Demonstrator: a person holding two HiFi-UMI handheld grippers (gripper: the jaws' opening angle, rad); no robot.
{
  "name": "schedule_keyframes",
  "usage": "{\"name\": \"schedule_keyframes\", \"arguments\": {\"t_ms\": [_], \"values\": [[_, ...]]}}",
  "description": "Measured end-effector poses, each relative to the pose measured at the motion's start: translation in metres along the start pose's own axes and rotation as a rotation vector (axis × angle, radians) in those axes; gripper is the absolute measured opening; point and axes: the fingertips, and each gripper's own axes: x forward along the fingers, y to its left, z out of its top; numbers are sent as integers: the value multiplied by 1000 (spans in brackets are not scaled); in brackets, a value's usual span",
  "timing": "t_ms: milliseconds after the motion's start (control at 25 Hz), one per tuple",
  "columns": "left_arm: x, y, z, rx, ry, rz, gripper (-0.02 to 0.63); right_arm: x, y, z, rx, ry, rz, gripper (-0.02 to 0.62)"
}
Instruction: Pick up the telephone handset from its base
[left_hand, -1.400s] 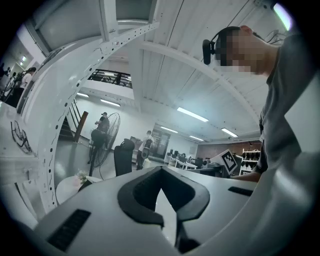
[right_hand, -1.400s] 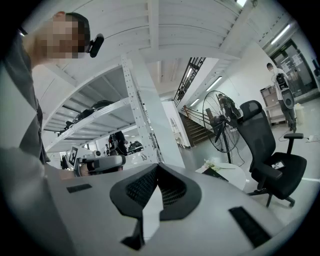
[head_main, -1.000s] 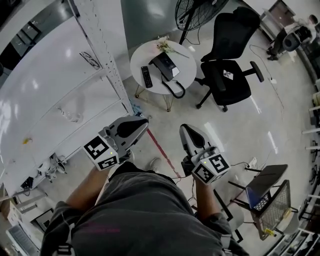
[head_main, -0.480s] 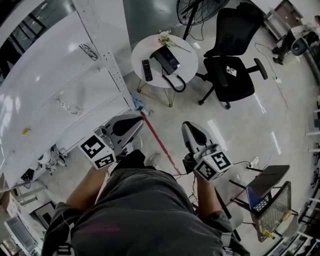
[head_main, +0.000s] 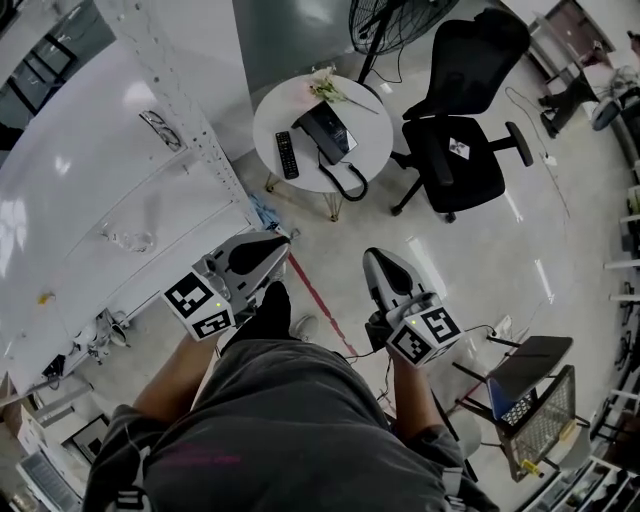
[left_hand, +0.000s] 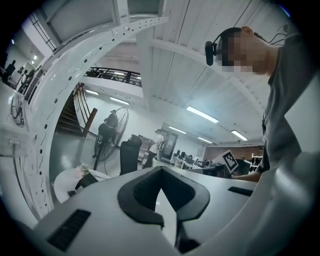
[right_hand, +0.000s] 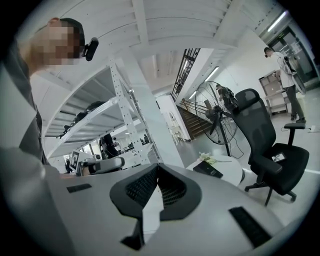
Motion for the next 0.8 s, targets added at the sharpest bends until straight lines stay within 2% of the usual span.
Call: {"name": "schedule_keyframes", "arguments": {"t_ms": [400, 640, 800], "values": [[48, 85, 37, 25, 43, -99, 14, 103, -30, 49, -18, -16, -34, 20], [61, 113, 52, 36, 56, -156, 14, 140, -39, 72, -28, -40, -70, 20], [68, 126, 50, 24, 70, -180, 14, 154, -43, 71, -14, -43, -90, 20]]}}
